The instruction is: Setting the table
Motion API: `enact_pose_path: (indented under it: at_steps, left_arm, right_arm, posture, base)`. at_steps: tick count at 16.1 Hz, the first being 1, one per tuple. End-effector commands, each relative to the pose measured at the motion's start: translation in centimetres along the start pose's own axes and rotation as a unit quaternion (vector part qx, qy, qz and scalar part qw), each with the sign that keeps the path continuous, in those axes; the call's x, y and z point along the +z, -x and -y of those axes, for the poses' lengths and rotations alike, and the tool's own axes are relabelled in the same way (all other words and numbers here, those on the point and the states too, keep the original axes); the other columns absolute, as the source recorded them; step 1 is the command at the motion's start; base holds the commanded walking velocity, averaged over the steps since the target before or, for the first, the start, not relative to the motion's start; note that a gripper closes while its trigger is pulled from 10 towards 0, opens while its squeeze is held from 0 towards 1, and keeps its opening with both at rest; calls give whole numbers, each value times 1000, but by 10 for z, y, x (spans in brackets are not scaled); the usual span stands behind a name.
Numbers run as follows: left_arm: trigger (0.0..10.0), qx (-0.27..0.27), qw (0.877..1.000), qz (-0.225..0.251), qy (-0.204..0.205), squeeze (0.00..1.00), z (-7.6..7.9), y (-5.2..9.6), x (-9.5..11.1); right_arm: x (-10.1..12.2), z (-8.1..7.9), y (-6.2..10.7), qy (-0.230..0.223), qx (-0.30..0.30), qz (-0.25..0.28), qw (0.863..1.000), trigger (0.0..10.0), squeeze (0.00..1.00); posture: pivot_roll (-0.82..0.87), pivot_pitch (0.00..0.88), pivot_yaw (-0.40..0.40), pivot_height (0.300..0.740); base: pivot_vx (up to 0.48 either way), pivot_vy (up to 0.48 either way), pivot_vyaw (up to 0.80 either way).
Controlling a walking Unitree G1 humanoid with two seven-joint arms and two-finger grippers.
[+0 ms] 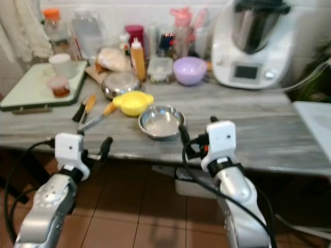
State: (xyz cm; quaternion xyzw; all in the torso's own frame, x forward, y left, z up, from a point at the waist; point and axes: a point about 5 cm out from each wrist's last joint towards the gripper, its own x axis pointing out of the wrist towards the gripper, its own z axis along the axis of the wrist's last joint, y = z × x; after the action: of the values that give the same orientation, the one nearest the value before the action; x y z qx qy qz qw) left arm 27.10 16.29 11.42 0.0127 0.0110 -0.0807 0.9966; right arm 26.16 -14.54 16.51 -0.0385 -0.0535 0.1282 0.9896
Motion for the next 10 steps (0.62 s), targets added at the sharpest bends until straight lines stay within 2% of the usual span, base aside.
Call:
enact_pose_path:
  at_steps: [1, 4, 7, 10]
  left_arm:
    - [10000, 5, 1000, -4, -2, 0, -3, 1, -2]
    - [10000, 15, 1000, -5, -6, 0, -8, 3, -2]
    - [10000, 57, 998, -2, -14, 0, -24, 13, -3]
    - [10000, 67, 997, -25, -22, 0, -25, 25, -19]
  right_arm:
    - [0, 1, -2, 0, -2, 2, 1000, 10000, 0]
    - [-4, 1, -1, -1, -4, -3, 1000, 10000, 0]
    - [-9, 9, 3, 9, -27, -7, 1000, 10000, 0]
    - [-18, 15, 15, 10, -51, -23, 998, 10000, 0]
  posture:
    - [-63, 0, 56, 740]
    - [-56, 0, 64, 740]
    - [-38, 0, 72, 740]
    - [-40, 0, 60, 740]
  base:
    - [-334, 0, 0]
    - [-334, 0, 0]
    - [-95, 0, 0]
    - [0, 0, 0]
